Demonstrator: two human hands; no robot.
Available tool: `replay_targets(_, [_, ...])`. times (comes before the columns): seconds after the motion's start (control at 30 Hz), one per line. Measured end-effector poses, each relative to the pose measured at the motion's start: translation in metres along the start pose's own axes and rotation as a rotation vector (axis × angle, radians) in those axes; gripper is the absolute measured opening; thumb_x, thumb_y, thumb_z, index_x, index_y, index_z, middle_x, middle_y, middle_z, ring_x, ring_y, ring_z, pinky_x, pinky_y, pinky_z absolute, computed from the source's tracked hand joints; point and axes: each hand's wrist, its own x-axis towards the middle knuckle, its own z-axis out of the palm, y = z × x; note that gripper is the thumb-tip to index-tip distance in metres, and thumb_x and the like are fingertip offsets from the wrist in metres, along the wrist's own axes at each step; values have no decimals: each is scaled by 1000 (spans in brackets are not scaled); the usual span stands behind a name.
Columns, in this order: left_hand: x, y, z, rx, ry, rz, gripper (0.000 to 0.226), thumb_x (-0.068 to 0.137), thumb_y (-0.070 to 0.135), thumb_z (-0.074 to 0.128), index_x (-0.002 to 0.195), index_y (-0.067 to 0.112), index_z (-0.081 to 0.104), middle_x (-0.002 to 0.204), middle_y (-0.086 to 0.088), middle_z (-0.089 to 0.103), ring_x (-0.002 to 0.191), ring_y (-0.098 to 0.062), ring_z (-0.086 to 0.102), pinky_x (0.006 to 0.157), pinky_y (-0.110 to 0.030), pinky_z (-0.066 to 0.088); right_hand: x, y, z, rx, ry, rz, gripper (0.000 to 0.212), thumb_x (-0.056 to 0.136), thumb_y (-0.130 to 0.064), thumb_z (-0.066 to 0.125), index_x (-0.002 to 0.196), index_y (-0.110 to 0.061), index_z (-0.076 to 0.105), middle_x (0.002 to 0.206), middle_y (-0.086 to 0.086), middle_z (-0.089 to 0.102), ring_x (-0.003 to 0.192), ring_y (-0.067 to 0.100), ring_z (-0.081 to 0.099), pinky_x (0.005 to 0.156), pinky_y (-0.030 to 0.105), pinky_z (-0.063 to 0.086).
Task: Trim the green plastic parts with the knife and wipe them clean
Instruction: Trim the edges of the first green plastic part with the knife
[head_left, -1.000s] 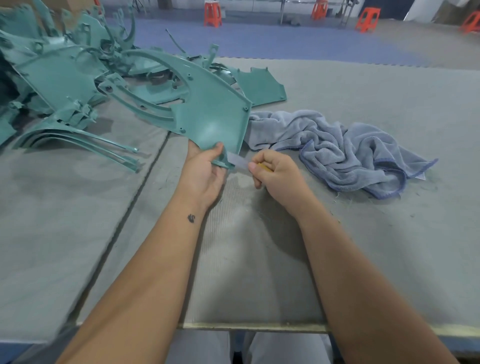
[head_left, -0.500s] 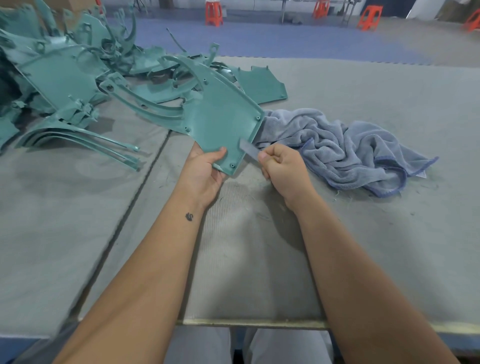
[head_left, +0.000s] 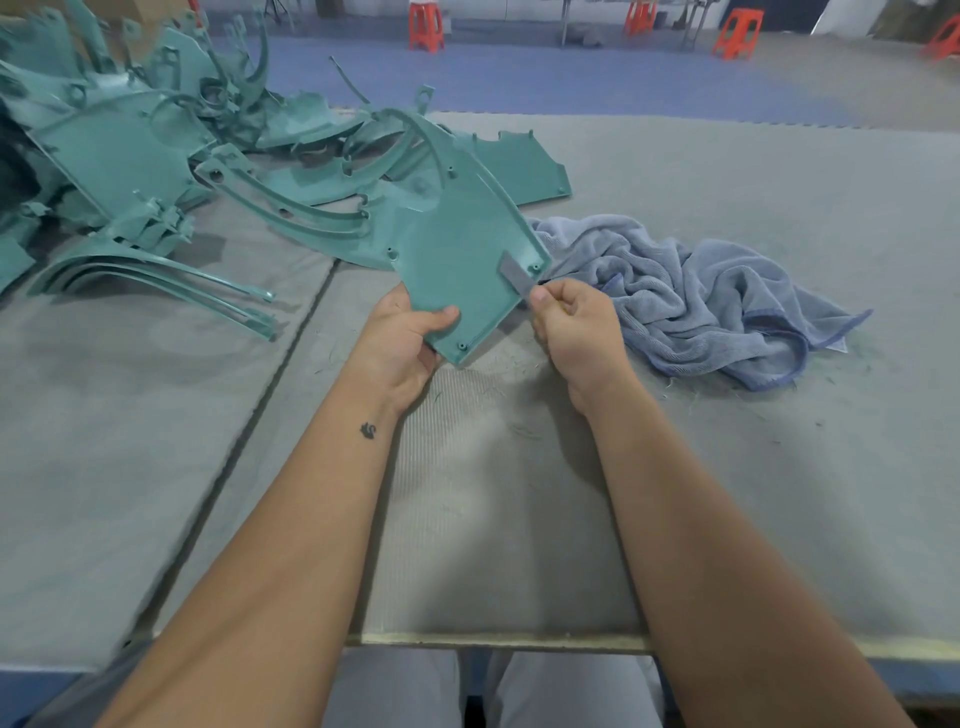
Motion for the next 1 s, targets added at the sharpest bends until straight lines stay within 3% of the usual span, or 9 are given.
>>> replay_targets(0.2, [0, -2, 2, 48, -31, -18, 40, 89, -16, 47, 112, 14, 60, 104, -2, 73, 94, -18, 70, 78, -30, 59, 0, 0, 0, 117, 111, -3, 18, 99, -14, 50, 84, -5, 57, 55, -2, 42, 46, 6, 32, 44, 17, 29])
replay_targets(0.4, [3, 1, 0, -19, 25, -33, 38, 84, -15, 48, 104, 14, 64, 97, -2, 75, 84, -18, 72, 64, -30, 58, -3, -10, -7, 347, 177, 80, 19, 97, -17, 55, 78, -14, 53, 54, -4, 47, 43, 7, 34, 42, 17, 30])
replay_targets(0.57, [3, 3, -2, 4, 78, -40, 35, 81, -11, 47, 99, 14, 64, 98, -1, 75, 88, -22, 70, 76, -37, 57, -4, -12, -9, 287, 215, 51, 35, 89, -14, 66, 68, -19, 39, 58, -2, 34, 51, 11, 27, 47, 23, 28])
replay_targets(0.67, [-1, 4, -2, 20, 23, -10, 33, 83, -11, 55, 105, 13, 64, 101, -3, 75, 88, -20, 71, 73, -33, 59, -5, -12, -9, 265, 156, 45, 32, 87, -21, 69, 70, -19, 42, 55, -7, 33, 48, 10, 26, 45, 22, 27])
replay_targets(0.8, [-4, 6, 3, -73, -17, -1, 34, 86, -9, 60, 115, 8, 61, 108, -9, 73, 92, -22, 71, 70, -29, 59, -10, -13, -2, 216, -16, -18, 17, 84, -32, 70, 87, -20, 58, 53, -18, 48, 44, -1, 41, 45, 12, 33])
replay_targets(0.9, [-7, 5, 6, -124, -45, -26, 33, 87, -10, 58, 115, 7, 60, 106, -11, 73, 91, -24, 72, 67, -28, 58, -15, -13, 4, 181, -72, -104, 12, 84, -27, 71, 89, -21, 61, 56, -20, 55, 49, -3, 48, 50, 10, 38])
replay_targets(1.0, [-8, 5, 8, -155, -48, -36, 35, 88, -11, 56, 120, 4, 57, 107, -14, 72, 90, -25, 72, 67, -28, 58, -17, -15, 8, 169, -80, -116, 17, 81, -20, 76, 86, -18, 61, 67, -15, 64, 61, 1, 58, 61, 18, 47])
